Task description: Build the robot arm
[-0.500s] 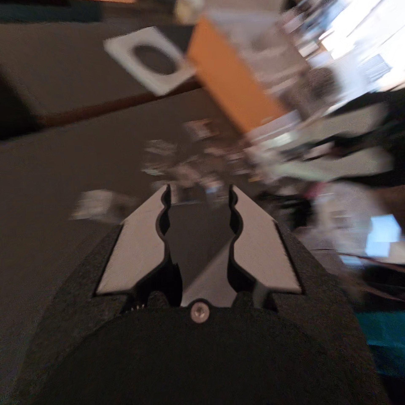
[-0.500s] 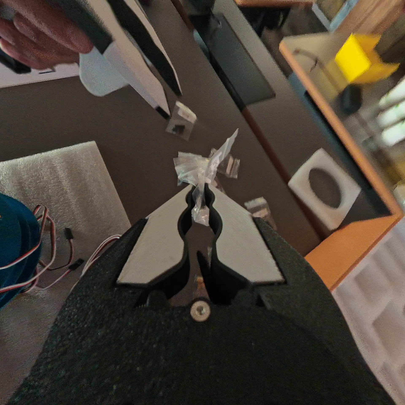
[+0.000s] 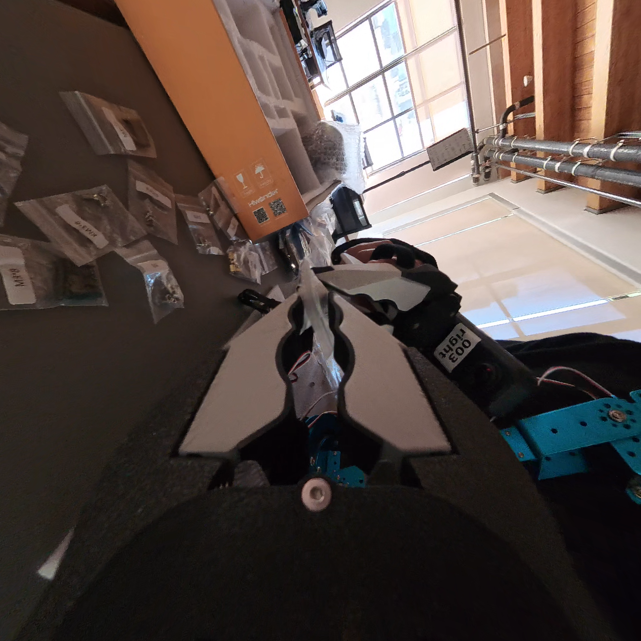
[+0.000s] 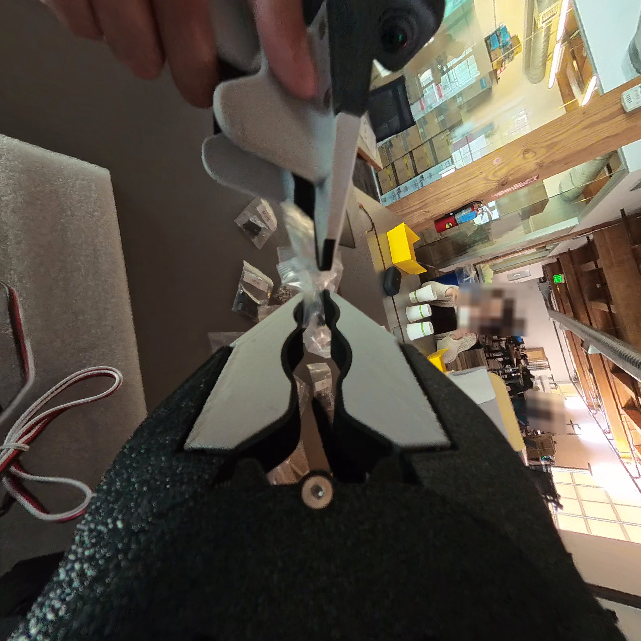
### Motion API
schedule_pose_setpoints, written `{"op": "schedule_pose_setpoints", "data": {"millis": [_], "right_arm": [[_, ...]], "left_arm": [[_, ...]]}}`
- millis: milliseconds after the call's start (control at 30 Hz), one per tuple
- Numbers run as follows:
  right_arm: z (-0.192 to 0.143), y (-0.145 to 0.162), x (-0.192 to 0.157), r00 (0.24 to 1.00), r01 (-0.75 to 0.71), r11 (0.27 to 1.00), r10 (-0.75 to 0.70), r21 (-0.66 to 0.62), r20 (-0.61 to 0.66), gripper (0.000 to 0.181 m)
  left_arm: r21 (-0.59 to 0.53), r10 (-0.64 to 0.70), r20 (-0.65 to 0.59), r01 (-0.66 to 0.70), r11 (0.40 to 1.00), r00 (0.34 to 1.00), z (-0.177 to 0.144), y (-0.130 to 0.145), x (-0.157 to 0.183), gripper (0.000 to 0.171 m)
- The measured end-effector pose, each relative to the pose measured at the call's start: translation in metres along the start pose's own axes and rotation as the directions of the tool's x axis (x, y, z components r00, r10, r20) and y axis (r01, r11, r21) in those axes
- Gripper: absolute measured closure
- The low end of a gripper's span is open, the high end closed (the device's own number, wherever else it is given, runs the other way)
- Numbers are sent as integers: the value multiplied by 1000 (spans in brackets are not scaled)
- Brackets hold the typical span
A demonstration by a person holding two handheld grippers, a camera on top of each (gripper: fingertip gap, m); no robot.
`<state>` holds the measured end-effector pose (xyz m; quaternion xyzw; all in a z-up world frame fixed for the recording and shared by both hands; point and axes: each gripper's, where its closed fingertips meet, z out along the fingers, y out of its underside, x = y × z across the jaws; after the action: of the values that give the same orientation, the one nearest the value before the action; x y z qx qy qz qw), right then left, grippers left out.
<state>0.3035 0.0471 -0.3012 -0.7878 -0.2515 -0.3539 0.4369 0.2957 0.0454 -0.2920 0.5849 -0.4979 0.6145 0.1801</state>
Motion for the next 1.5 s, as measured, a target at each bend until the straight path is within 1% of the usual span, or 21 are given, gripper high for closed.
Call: {"op": "schedule_pose_setpoints", "data": {"millis": [100,233,333,400,433,500,567,633,667,800,867,900,1000,1033,1100,1133,1233,1267,1333,1433,1500], "right_arm": [[0,7,-3,1000,0,1000,0,-5,31,173],[-2,17,-5,998,-35,999,35,5,61,165],[-7,24,-16,968,-178,984,173,12,184,152],[-15,31,-18,916,-314,949,303,-2,263,136],[-19,38,-16,880,-387,922,377,-22,290,130],[-29,55,-19,780,-516,851,514,-97,356,131],[-43,67,-14,705,-607,783,608,-132,365,131],[-60,72,-6,659,-678,726,669,-116,342,132],[-68,74,-4,639,-703,703,692,-111,337,132],[-94,84,-3,571,-772,625,762,-116,305,134],[-104,90,-8,530,-799,586,791,-133,306,134],[-108,94,-12,510,-808,570,804,-152,304,135],[-119,107,-23,479,-819,541,827,-190,294,135],[-122,111,-25,474,-820,536,832,-201,287,135],[-128,118,-29,466,-820,528,840,-219,278,135],[-131,121,-30,461,-822,523,844,-228,275,135],[-138,129,-31,444,-828,505,856,-243,265,135],[-140,132,-31,439,-831,499,860,-246,262,135],[-142,135,-30,428,-836,488,866,-249,258,136],[-142,138,-30,408,-846,469,875,-253,260,137],[-142,139,-31,395,-848,460,879,-262,266,137]], "left_arm": [[-9,-2,-13,2,1000,1000,6,1,-1,171],[-12,87,33,-86,996,996,13,-1,-8,171],[-20,128,77,-126,992,989,12,-4,-18,171],[-47,157,145,-152,987,977,-1,-10,-31,171],[-65,184,206,-174,983,961,-11,-15,-42,171],[-144,251,356,-213,966,900,-37,-26,-69,171],[-283,319,497,-197,939,807,-64,-32,-100,171],[-429,391,578,-141,892,716,-86,-34,-125,171],[-470,399,578,-110,876,712,-90,-35,-130,171],[-549,306,474,5,836,825,-79,-33,-135,171],[-556,251,458,54,830,853,-75,-36,-146,170],[-560,263,481,62,826,836,-78,-40,-157,170],[-634,411,593,87,769,692,-105,-47,-193,166],[-647,440,595,76,759,672,-107,-49,-195,163],[-657,498,606,38,753,620,-111,-56,-196,135],[-663,535,619,18,748,575,-116,-62,-196,127],[-642,598,667,-65,764,445,-129,-84,-184,127],[-624,602,671,-109,774,433,-128,-88,-176,131],[-598,603,659,-173,783,450,-123,-87,-163,134],[-587,587,654,-171,792,477,-122,-75,-166,152],[-575,568,711,-123,809,414,-136,-74,-179,153]]}}
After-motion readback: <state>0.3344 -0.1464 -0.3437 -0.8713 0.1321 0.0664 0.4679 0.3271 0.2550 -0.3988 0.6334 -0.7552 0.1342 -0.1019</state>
